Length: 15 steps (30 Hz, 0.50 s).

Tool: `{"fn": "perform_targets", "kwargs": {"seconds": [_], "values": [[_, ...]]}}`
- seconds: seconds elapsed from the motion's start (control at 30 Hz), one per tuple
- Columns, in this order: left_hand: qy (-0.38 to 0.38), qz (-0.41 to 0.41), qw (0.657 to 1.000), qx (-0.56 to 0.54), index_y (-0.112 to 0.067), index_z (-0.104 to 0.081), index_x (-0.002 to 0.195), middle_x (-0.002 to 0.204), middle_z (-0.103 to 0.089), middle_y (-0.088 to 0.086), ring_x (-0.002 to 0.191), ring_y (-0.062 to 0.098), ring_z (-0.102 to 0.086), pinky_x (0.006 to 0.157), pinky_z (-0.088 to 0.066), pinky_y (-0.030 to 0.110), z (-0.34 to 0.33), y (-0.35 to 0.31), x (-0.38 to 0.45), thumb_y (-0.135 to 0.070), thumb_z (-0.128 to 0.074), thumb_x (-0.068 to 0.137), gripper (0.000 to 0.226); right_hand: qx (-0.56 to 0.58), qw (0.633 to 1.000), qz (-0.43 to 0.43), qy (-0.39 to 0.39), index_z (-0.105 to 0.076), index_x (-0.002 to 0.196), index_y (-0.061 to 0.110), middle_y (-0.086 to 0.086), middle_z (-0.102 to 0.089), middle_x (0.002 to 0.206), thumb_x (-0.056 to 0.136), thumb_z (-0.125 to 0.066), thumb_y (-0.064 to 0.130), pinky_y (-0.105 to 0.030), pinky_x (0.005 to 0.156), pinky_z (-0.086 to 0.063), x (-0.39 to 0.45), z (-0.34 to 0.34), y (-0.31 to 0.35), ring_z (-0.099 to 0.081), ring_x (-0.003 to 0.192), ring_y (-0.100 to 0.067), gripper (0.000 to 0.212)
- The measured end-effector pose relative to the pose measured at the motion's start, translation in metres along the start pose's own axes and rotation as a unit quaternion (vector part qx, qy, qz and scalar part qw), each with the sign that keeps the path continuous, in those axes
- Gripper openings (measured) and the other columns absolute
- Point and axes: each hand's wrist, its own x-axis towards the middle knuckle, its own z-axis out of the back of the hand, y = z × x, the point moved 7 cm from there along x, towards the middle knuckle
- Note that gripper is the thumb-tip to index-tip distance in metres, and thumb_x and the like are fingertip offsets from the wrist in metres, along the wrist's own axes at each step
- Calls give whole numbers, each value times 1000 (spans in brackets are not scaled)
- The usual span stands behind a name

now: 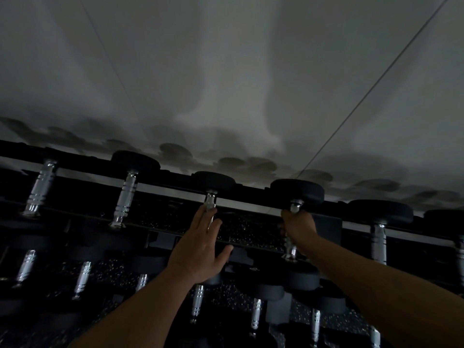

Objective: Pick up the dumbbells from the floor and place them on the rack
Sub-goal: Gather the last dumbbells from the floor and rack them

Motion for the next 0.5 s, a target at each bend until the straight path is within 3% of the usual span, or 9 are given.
{"fn": "perform_targets", "kwargs": {"seconds": [0.07,0.17,0.4,0.5], "values": [[-1,-1,1000,-1,-13,-41,137,160,-23,8,153,24,-2,107,-44,37,0,0,0,-65,-37,90,70,-10,1000,1,9,-61,79,4,-21,-67,73,87,-58,23,-29,52,-48,0,-1,0,-60,53,-26,21],[0,-1,1000,1,-14,-40,137,160,-22,8,153,24,-1,108,-43,36,-1,0,0,-66,-35,90,70,-14,1000,10,-9,-62,78,-4,-24,-71,73,84,-59,27,-37,57,-48,0,1,0,-65,58,-33,32],[-3,-1,1000,-2,-14,-40,136,160,-23,8,153,24,-2,107,-46,39,-1,0,0,-66,-35,89,70,-55,998,19,-17,-68,79,-1,-17,-72,63,84,-57,30,-28,53,-46,-3,3,3,-68,54,-27,33],[-7,-1,1000,2,-14,-40,137,160,-24,8,153,24,-2,106,-46,37,0,1,0,-66,-35,89,71,-65,998,21,-16,-67,84,0,-12,-71,60,84,-58,31,-24,47,-43,-2,3,1,-66,44,-17,32]]}}
